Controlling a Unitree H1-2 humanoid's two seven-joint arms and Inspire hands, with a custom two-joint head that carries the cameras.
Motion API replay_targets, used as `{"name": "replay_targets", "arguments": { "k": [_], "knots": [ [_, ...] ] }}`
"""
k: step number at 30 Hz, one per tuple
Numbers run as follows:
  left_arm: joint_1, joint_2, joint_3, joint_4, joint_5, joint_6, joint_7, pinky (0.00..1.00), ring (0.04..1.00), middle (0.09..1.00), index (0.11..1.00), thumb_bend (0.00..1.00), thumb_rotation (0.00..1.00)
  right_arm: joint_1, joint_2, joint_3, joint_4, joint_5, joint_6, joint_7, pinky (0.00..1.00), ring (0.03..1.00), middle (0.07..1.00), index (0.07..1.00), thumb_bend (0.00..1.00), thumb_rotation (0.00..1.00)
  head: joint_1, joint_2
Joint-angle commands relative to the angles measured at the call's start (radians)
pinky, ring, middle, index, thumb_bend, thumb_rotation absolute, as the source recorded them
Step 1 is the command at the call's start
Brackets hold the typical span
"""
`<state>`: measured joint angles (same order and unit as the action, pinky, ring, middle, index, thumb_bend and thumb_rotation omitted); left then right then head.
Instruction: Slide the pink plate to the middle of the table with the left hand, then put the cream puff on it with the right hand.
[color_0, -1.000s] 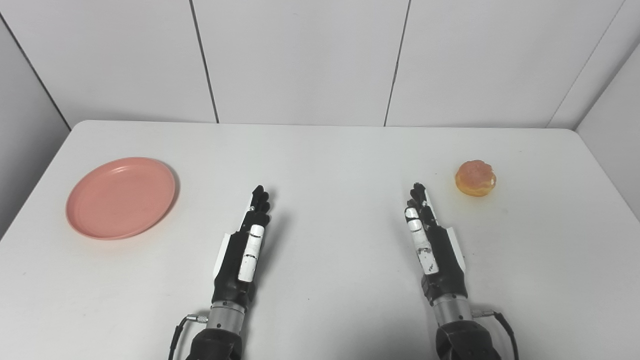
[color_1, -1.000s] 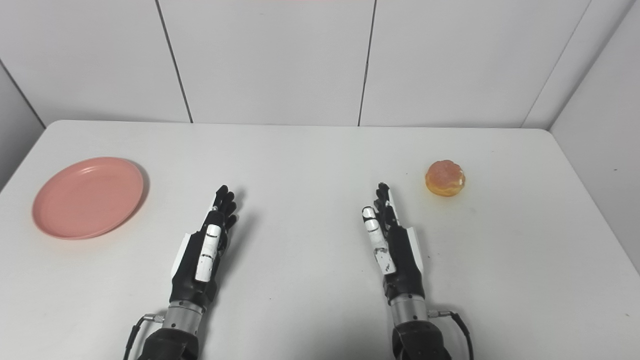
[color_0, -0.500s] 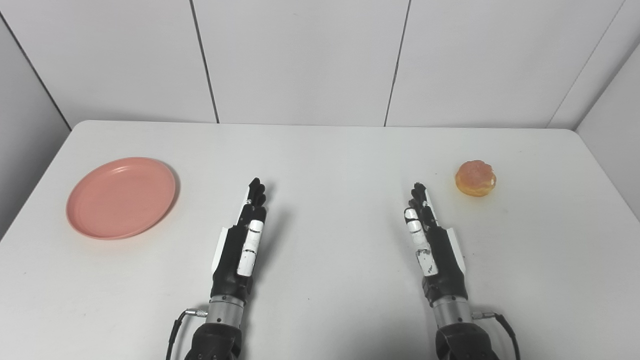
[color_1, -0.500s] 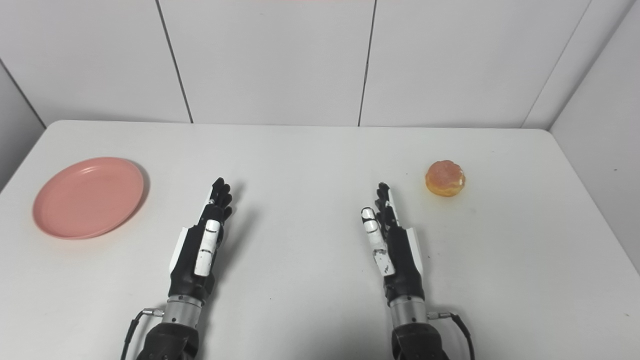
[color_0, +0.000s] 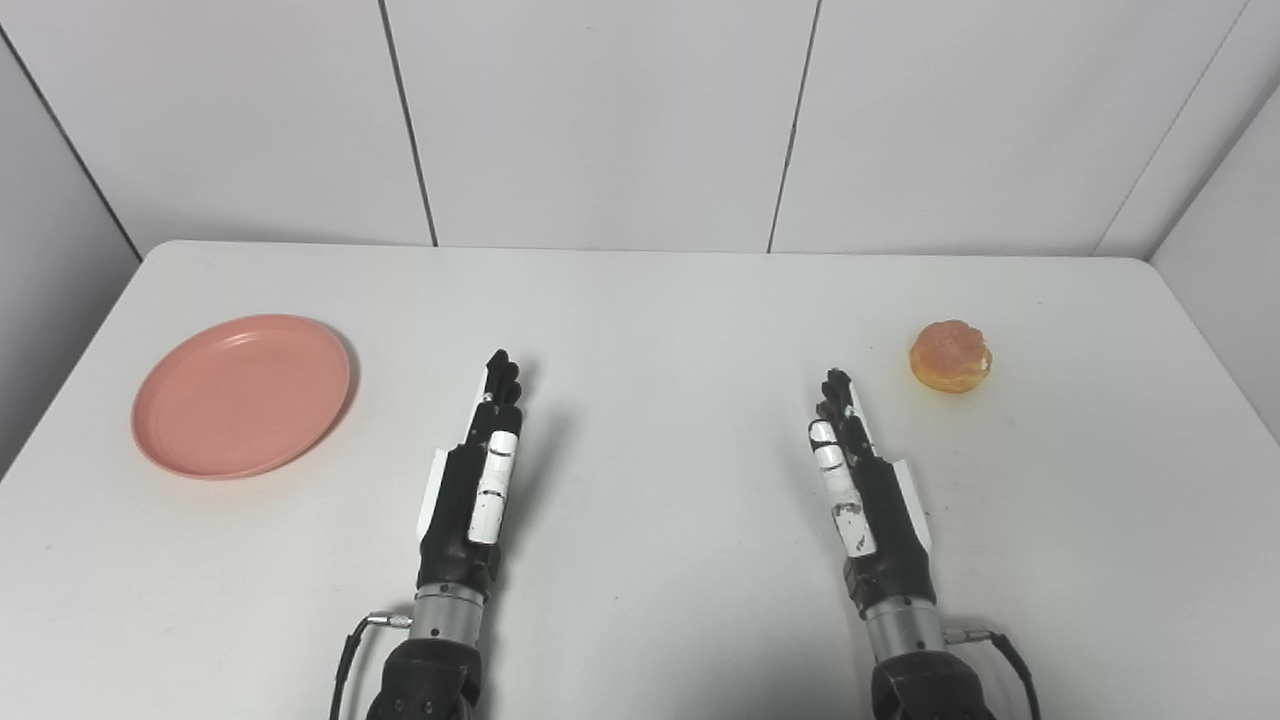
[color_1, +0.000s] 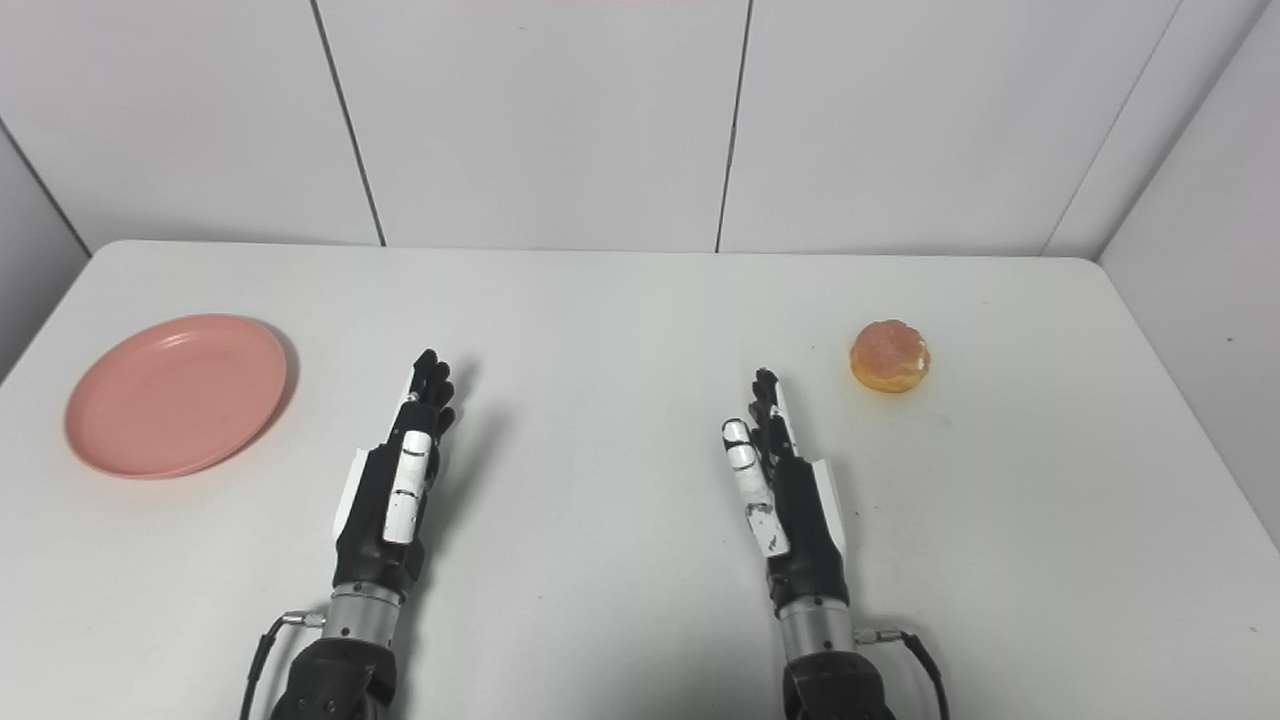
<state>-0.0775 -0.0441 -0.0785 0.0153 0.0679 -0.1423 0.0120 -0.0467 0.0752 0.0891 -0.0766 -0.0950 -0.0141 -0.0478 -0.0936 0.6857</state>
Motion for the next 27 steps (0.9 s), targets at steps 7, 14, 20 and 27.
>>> {"name": "replay_targets", "arguments": {
  "k": [7,14,20,27],
  "knots": [
    [0.015,0.010,-0.007,0.016,-0.012,-0.010,-0.021,1.00,1.000,1.000,1.000,0.65,1.00,-0.027,0.005,-0.001,-0.001,0.008,-0.022,0.002,1.00,1.000,1.000,1.000,0.59,0.90,0.020,-0.042],
    [0.030,-0.002,-0.011,-0.013,-0.045,0.057,-0.042,1.00,1.000,1.000,1.000,0.69,1.00,-0.033,0.005,-0.002,0.004,0.046,-0.013,0.024,1.00,1.000,1.000,1.000,0.58,0.90,-0.004,-0.035],
    [0.038,-0.009,-0.021,-0.041,-0.037,0.060,-0.036,1.00,1.000,1.000,1.000,0.66,1.00,-0.029,-0.004,-0.009,-0.018,0.039,-0.018,0.020,1.00,1.000,1.000,1.000,0.58,0.90,0.015,-0.028],
    [0.010,0.001,-0.011,0.004,-0.026,0.039,-0.028,1.00,1.000,1.000,1.000,0.67,1.00,-0.044,-0.006,-0.013,0.006,0.027,-0.026,0.015,1.00,1.000,1.000,1.000,0.57,0.90,0.026,-0.041]
  ]
}}
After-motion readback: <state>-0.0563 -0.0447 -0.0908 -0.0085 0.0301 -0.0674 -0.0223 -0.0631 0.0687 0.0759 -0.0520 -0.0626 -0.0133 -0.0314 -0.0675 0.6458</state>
